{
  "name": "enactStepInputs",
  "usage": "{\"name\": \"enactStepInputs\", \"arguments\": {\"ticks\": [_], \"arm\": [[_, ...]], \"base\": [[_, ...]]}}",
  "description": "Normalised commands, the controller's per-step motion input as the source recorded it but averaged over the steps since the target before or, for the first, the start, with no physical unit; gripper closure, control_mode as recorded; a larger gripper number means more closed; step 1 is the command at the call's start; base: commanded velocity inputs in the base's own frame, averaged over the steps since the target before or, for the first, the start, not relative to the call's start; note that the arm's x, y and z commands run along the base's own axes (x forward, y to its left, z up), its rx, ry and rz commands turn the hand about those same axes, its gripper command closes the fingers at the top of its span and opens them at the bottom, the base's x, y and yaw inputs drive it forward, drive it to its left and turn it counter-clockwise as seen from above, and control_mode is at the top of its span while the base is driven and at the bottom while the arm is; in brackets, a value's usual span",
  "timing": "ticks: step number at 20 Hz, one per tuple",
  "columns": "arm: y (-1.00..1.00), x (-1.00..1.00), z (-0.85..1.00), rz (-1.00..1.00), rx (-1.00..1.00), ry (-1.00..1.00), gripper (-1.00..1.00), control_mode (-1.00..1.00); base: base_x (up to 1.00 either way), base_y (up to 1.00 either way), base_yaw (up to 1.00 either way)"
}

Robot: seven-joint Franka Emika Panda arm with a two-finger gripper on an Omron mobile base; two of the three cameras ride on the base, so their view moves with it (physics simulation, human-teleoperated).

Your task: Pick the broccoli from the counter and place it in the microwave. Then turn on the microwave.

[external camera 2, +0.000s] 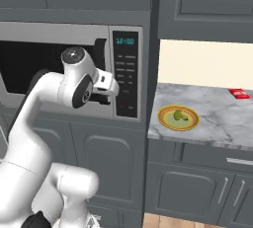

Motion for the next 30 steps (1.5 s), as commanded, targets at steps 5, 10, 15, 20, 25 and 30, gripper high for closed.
{"name": "enactStepInputs", "arguments": {"ticks": [5,10,15,20,25,30], "arm": [[-0.16,0.21,0.07,0.00,0.00,-0.08,-1.00,-1.00],[-0.02,0.33,0.02,0.00,0.00,-0.03,-1.00,-1.00],[0.00,0.41,0.00,0.00,0.00,-0.02,-1.00,-1.00],[0.00,0.41,0.00,0.00,0.00,-0.04,-1.00,-1.00],[0.00,0.17,0.00,0.00,0.00,-0.09,1.00,-1.00],[0.11,-0.05,0.00,0.00,0.00,-0.24,1.00,-1.00]], "base": [[0.00,0.00,0.00],[0.00,0.00,0.00],[0.00,0.00,0.00],[0.00,0.00,0.00],[0.00,0.00,0.00],[0.00,0.00,0.00]]}}
